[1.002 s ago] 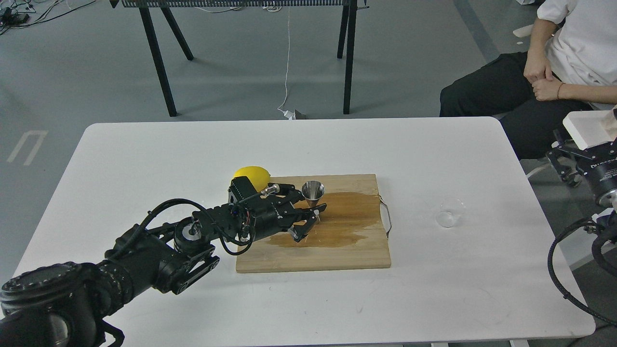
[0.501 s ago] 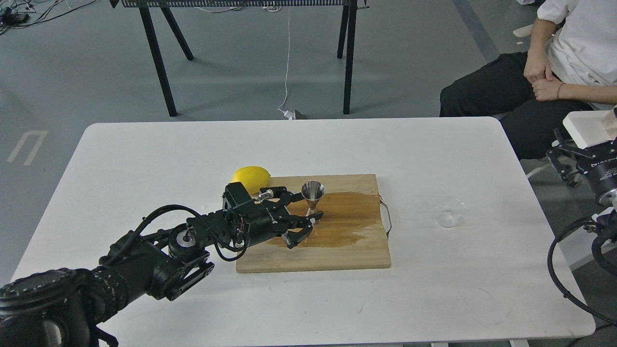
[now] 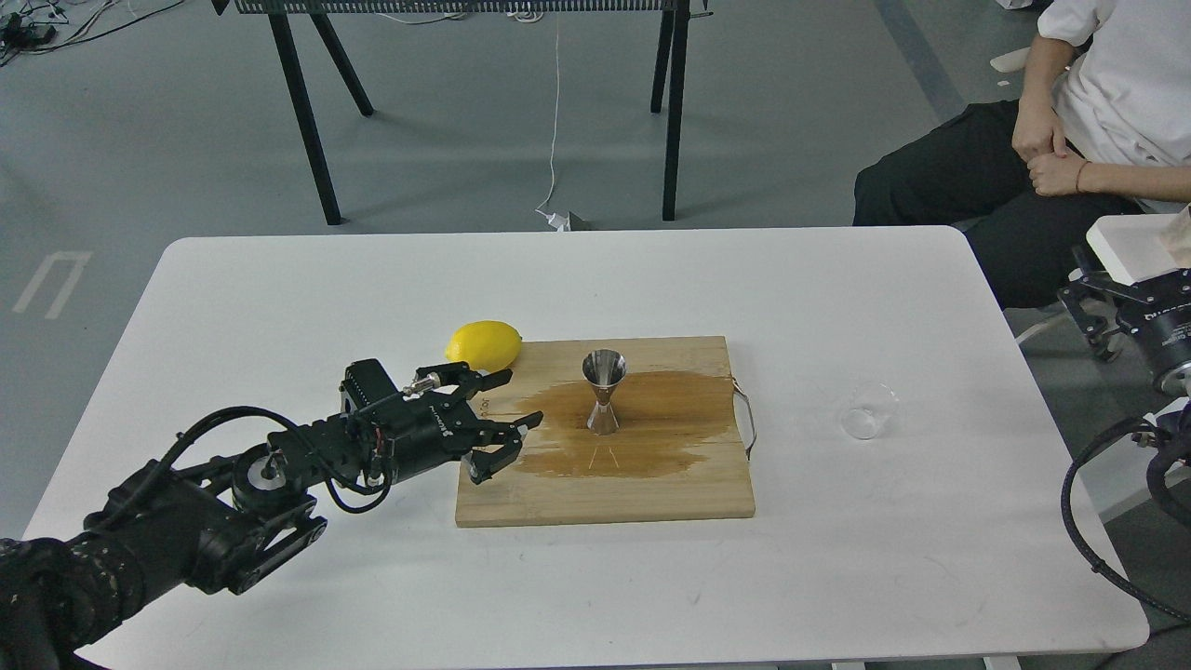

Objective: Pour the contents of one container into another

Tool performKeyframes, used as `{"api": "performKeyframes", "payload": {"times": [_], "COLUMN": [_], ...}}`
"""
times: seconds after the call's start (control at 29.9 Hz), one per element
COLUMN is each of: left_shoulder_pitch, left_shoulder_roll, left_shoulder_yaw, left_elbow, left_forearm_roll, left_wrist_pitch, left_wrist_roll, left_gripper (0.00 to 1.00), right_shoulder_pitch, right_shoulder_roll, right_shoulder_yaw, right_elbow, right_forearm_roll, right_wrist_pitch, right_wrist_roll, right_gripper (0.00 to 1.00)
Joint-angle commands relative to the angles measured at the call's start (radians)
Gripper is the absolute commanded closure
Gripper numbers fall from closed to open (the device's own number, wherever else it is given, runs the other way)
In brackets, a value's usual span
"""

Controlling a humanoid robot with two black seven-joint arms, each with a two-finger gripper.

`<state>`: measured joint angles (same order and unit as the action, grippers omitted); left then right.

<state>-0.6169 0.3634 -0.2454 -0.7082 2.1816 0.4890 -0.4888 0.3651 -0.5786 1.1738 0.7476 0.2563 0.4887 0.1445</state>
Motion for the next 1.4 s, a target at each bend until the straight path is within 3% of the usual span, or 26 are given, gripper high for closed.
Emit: {"api": "performKeyframes", "payload": {"times": [0.0, 0.1, 0.3, 0.57, 0.74, 0.84, 0.94, 1.1, 1.24, 1.37], "left_shoulder_pitch": [0.005, 0.005, -0.018, -0.090, -0.110, -0.112, -0.112, -0.113, -0.119, -0.124], "left_shoulder_roll": [0.106, 0.166, 0.215, 0.210, 0.177, 0.175, 0.175, 0.170, 0.166, 0.152], "left_shoulder_yaw": [0.000, -0.003, -0.034, -0.104, -0.227, -0.336, -0.393, -0.410, -0.413, -0.411], "left_elbow": [-0.088, -0.120, -0.128, -0.129, -0.125, -0.113, -0.085, 0.018, 0.038, 0.038], "left_forearm_roll": [0.000, -0.035, -0.394, -0.854, -1.146, -1.375, -1.600, -1.914, -2.088, -2.178], "left_wrist_pitch": [0.000, 0.000, -0.007, -0.200, -0.423, -0.588, -0.700, -0.750, -0.794, -0.842], "left_wrist_roll": [0.000, 0.000, 0.000, 0.000, 0.000, 0.000, 0.000, 0.000, 0.076, 0.088], "left_gripper": [0.32, 0.32, 0.32, 0.32, 0.30, 0.11, 0.02, 0.01, 0.01, 0.01], "right_shoulder_pitch": [0.052, 0.060, 0.041, -0.052, -0.118, -0.138, -0.138, -0.161, -0.199, -0.268], "right_shoulder_roll": [-0.003, -0.004, -0.018, -0.032, -0.032, -0.030, -0.030, -0.030, -0.030, -0.015], "right_shoulder_yaw": [-0.002, -0.003, -0.008, -0.003, 0.003, 0.000, -0.006, -0.008, -0.011, -0.014], "right_elbow": [-0.051, -0.044, -0.002, 0.151, 0.210, 0.211, 0.208, 0.216, 0.236, 0.314], "right_forearm_roll": [0.000, 0.000, 0.000, 0.006, 0.006, 0.004, -0.002, -0.002, 0.011, 0.107], "right_wrist_pitch": [0.000, 0.000, 0.000, 0.000, 0.000, 0.000, 0.000, 0.000, 0.000, 0.000], "right_wrist_roll": [-0.003, -0.003, -0.006, -0.010, -0.008, -0.008, -0.002, 0.003, -0.019, -0.029], "right_gripper": [0.00, 0.00, 0.00, 0.00, 0.00, 0.00, 0.00, 0.00, 0.00, 0.00]}}
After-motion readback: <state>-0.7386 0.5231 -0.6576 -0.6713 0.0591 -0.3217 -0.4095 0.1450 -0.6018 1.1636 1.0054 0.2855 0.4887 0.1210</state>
